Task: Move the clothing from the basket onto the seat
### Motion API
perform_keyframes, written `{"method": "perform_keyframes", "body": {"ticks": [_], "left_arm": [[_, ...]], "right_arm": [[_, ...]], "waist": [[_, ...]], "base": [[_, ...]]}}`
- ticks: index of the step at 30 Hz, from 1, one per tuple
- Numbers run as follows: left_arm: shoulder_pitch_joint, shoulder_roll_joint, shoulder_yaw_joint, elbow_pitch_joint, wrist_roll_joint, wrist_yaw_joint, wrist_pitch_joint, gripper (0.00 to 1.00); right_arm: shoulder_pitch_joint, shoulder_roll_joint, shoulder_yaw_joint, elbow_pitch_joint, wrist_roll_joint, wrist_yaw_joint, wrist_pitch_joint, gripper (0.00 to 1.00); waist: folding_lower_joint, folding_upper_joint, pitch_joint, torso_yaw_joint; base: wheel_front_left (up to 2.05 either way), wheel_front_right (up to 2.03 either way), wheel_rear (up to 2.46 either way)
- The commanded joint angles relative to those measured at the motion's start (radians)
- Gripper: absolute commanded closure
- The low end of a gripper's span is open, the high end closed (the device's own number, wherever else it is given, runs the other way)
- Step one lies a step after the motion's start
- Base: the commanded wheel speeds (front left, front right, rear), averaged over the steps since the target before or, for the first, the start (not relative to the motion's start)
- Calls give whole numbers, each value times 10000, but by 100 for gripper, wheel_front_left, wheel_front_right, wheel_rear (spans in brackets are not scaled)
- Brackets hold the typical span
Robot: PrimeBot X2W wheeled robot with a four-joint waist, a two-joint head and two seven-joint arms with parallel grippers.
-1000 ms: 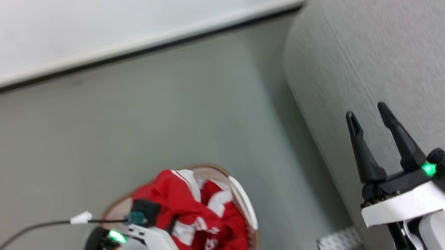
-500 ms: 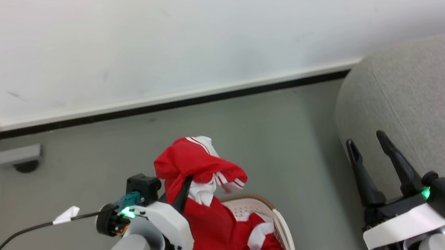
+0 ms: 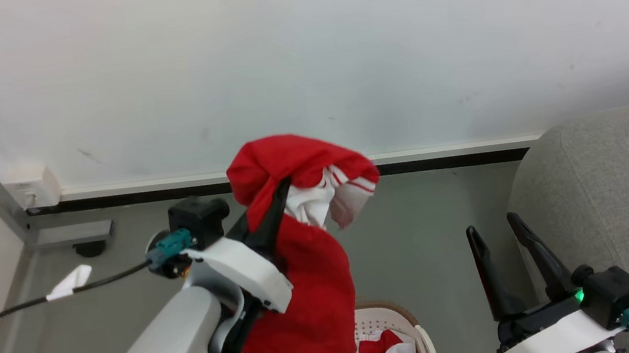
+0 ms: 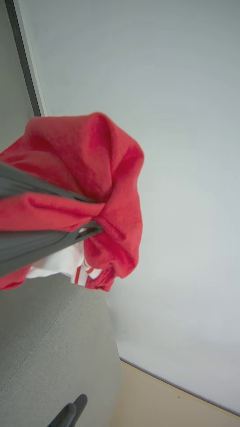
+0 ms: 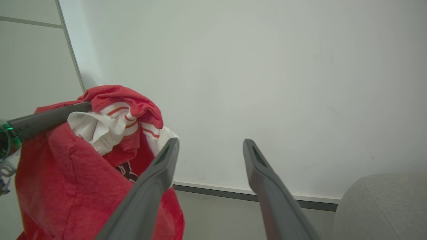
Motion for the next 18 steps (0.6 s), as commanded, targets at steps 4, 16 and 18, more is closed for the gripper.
{"method": "perform_keyframes", "body": {"ticks": [4,16,18], "left_arm": [[-138,173,140,-709,-119,226,112,100],[218,318,77,-1726,-249,512,389,100],[253,260,3,-1781,-268,475,436,100]], "right_arm": [[48,-35,128,52,99,-21,8,0],[-194,-35,1051,518,7,-21,8,0],[-434,-30,1545,742,-112,-21,7,0]], "waist": [[2,-1,-58,108],[2,-1,5,254],[2,-1,42,350]], "base": [[0,0,0],[0,0,0],[0,0,0]]}}
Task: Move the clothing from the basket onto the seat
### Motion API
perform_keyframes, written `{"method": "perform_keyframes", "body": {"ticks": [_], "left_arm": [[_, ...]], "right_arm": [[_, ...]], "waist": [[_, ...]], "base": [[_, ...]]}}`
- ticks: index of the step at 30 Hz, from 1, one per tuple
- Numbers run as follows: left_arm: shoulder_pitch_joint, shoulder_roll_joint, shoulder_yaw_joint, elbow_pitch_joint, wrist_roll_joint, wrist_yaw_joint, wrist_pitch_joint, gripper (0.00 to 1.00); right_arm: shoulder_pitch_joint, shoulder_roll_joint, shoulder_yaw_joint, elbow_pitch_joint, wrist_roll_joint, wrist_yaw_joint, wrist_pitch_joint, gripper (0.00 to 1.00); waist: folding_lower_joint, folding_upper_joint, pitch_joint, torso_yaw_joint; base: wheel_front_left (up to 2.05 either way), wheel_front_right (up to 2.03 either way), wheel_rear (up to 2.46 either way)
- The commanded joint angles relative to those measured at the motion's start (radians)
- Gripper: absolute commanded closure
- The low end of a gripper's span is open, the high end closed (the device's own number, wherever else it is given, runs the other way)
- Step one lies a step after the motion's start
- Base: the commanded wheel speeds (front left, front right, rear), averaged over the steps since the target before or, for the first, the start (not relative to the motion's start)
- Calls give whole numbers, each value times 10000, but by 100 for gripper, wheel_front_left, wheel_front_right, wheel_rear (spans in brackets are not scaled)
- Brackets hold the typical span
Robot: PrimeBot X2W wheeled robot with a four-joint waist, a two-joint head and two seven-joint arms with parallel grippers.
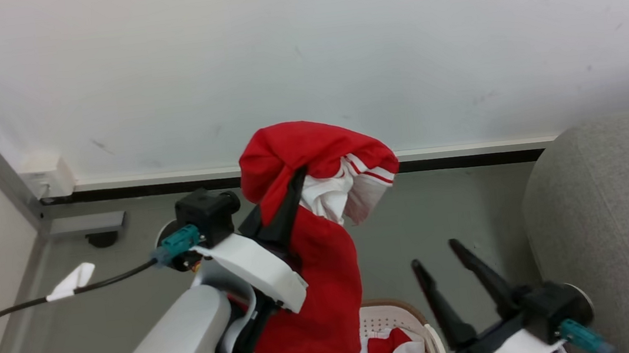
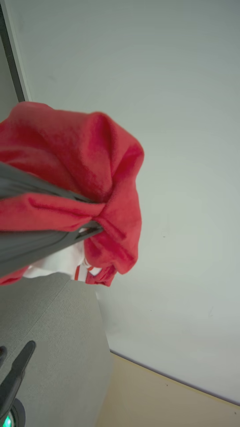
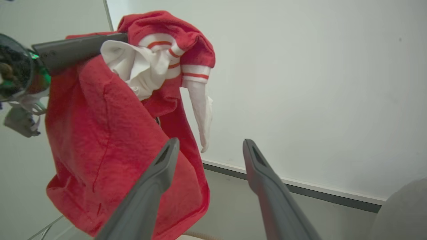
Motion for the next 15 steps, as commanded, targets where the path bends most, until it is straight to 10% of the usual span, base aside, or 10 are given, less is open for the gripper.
{"method": "perform_keyframes", "body": {"ticks": [1,15], "left_arm": [[148,-21,-42,-59,-159,-49,29,100],[321,-986,-1232,3,127,-423,209,100]], "right_arm": [[-275,-30,270,146,-98,-21,7,0],[-2377,-355,3360,2674,1001,-21,7,0]], "waist": [[1,-1,40,106],[1,-1,-62,1445]], "base": [[0,0,0],[0,0,0]]}}
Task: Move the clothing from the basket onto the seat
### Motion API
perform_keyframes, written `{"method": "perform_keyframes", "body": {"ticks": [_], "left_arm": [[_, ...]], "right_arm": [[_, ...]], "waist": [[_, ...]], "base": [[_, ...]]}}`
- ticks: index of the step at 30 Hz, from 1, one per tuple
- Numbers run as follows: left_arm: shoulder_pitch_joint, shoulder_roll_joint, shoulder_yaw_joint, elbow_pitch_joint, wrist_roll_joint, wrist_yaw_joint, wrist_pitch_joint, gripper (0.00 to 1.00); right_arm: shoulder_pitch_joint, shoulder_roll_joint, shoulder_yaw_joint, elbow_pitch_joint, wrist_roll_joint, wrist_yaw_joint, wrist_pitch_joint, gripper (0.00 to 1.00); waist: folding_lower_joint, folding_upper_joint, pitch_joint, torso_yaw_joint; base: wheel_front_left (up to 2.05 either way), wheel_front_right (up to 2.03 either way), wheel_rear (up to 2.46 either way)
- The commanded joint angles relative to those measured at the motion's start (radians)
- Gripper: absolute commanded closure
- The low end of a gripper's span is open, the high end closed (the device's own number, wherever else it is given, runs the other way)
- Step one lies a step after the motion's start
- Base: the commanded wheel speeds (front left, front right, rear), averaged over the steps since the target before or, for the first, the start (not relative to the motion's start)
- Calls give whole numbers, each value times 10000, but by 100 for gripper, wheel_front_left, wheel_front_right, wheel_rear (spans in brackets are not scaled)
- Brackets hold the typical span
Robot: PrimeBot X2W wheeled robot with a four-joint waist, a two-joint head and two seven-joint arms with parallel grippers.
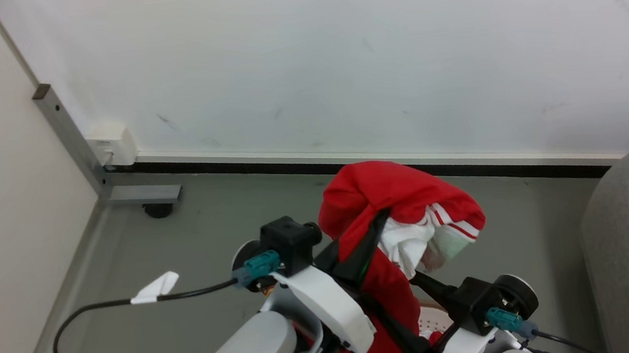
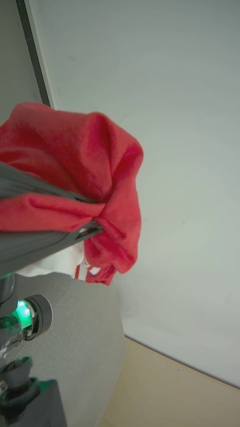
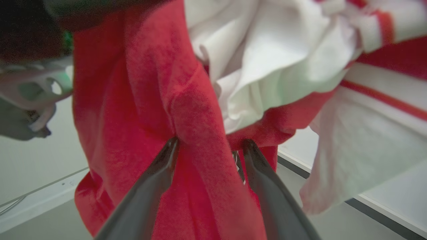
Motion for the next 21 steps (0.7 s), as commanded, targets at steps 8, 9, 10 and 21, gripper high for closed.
{"method": "perform_keyframes", "body": {"ticks": [8,9,10,21], "left_arm": [[210,-409,-576,-97,13,-212,203,100],[220,-425,-617,-100,-9,-208,223,100],[232,-421,-634,-87,-30,-221,227,100],[271,-192,-450,30,-258,-82,97,100]], "right_arm": [[-875,-52,697,1111,844,-21,7,0],[-912,-38,649,1090,831,-21,7,0],[-912,-16,577,1045,843,-21,9,0],[-599,35,218,716,732,-21,7,100]], "waist": [[0,0,-189,932],[0,0,-192,988],[0,0,-193,1030],[0,0,-161,973]], "base": [[0,0,0],[0,0,0],[0,0,0],[0,0,0]]}}
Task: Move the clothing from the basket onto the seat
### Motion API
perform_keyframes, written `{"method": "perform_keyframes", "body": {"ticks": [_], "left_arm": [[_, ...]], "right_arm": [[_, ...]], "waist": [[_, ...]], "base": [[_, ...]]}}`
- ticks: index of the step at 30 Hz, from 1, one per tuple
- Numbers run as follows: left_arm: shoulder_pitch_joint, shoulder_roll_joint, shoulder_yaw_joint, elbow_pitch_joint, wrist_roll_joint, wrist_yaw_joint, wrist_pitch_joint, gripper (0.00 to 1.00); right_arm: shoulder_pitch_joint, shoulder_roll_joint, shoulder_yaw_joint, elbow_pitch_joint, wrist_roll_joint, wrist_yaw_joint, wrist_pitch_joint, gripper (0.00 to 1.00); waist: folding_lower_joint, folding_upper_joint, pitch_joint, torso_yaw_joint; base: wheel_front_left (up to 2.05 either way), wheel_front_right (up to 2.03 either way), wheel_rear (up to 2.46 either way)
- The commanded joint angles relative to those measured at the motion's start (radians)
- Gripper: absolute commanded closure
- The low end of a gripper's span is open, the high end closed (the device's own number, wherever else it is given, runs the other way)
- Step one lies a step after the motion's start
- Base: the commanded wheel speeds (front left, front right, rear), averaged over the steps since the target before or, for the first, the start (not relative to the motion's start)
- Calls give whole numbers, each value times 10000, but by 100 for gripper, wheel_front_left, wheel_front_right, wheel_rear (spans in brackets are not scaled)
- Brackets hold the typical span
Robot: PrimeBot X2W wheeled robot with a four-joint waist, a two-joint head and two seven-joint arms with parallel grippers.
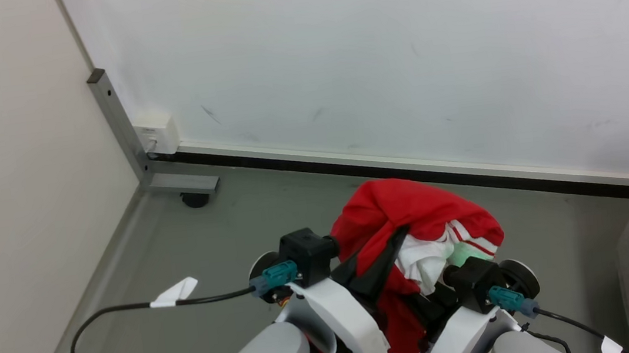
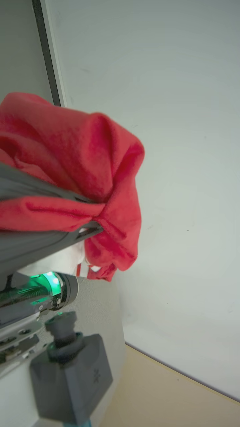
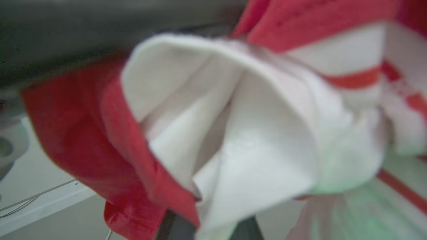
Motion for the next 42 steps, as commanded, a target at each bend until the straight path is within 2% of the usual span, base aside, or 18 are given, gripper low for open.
{"method": "perform_keyframes", "body": {"ticks": [1,8,9,10,11,15,21,35,42], "left_arm": [[108,100,58,24,-174,48,-92,100],[94,163,149,70,-181,144,-172,100],[105,171,156,81,-184,173,-183,62],[126,176,158,89,-183,175,-188,15],[152,167,160,72,-197,161,-217,0],[183,190,185,-89,-149,135,-363,0],[287,418,240,-426,48,200,-557,0],[646,882,687,-1145,689,195,-857,0],[827,948,963,-1230,1077,59,-868,0]], "right_arm": [[171,-56,-58,-83,32,-21,5,100],[300,-77,-199,-236,-52,-21,5,100],[335,-82,-229,-264,-63,-21,5,100],[376,-89,-264,-296,-72,-21,5,100],[414,-96,-308,-327,-89,-21,5,100],[535,-145,-525,-431,-159,-21,5,100],[798,-324,-1076,-651,-387,-21,2,100],[1108,-1166,-3464,-2098,-1275,-21,2,100],[1312,-1437,-4109,-2993,-1421,-21,3,100]], "waist": [[0,-1,7,-98],[0,-1,52,-368],[0,-1,58,-408],[0,-1,66,-457],[0,-1,73,-512],[0,-1,107,-728],[0,-1,216,-1502],[0,-1,689,-4323],[0,-1,927,-5714]], "base": [[0,0,0],[0,0,0],[0,0,0],[0,0,0],[0,0,0],[0,0,0],[0,0,0],[0,0,0],[0,0,0]]}}
